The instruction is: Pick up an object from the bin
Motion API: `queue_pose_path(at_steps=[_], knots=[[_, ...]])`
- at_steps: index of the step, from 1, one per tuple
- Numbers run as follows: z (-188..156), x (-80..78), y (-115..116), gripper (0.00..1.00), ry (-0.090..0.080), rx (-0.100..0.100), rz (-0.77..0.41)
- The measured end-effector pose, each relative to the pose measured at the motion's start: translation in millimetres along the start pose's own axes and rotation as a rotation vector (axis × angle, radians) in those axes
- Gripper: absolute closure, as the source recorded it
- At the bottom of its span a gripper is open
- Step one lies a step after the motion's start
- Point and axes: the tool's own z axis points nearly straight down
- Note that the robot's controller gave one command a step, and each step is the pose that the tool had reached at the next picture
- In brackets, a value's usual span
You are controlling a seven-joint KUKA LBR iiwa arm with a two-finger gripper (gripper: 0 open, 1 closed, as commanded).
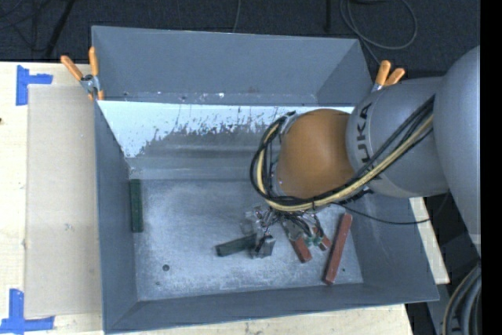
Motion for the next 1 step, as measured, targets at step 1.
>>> queue_pose_path(at_steps=[1], knots=[[-149.5, -12.6, -10.8, 1.0, -0.01, 0.002, 0.051]])
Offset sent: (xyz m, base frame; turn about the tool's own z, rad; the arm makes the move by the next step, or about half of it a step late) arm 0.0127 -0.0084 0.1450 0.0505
